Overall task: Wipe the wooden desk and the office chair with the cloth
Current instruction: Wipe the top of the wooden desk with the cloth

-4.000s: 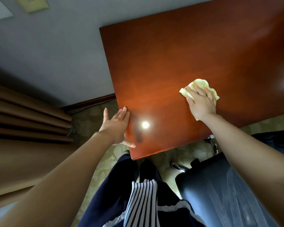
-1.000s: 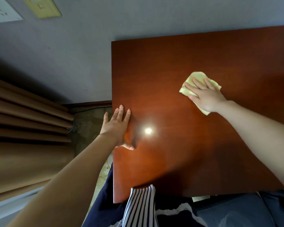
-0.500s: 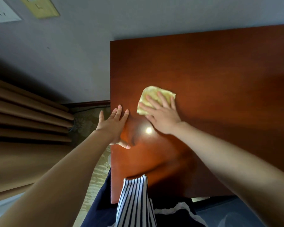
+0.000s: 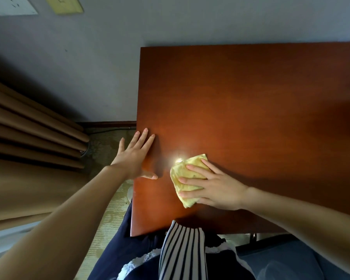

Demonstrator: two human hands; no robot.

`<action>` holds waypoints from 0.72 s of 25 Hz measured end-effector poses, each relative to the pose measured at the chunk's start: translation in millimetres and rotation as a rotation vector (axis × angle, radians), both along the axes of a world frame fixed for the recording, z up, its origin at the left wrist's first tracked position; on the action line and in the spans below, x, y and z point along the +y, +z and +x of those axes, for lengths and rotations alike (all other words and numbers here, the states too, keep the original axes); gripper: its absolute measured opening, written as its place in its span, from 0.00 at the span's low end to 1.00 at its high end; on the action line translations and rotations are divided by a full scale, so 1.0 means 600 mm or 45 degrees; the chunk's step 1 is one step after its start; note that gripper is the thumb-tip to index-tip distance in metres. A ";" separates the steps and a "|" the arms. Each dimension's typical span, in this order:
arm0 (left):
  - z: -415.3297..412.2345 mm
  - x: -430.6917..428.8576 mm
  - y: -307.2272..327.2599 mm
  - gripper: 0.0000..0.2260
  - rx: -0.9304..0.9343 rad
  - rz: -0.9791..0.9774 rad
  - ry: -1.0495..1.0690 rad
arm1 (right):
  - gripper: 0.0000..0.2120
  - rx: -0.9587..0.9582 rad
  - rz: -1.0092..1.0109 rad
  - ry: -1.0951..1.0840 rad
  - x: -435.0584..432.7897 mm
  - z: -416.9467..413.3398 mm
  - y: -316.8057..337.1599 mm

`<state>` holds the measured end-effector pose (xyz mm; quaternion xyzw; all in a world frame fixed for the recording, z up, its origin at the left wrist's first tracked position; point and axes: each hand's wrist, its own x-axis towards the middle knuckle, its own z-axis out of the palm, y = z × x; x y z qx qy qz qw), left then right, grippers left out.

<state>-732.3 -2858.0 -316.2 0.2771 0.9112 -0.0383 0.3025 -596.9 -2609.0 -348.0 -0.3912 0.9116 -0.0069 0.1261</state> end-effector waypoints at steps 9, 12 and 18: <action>0.040 -0.079 0.017 0.51 0.067 0.047 0.169 | 0.22 -0.137 0.115 -0.275 -0.004 -0.204 0.025; 0.056 -0.094 0.029 0.50 0.072 0.060 0.229 | 0.22 -0.255 0.098 -0.533 -0.036 -0.267 0.031; 0.110 -0.125 0.034 0.37 0.135 0.117 0.433 | 0.22 -0.293 -0.048 -1.051 -0.171 -0.259 0.008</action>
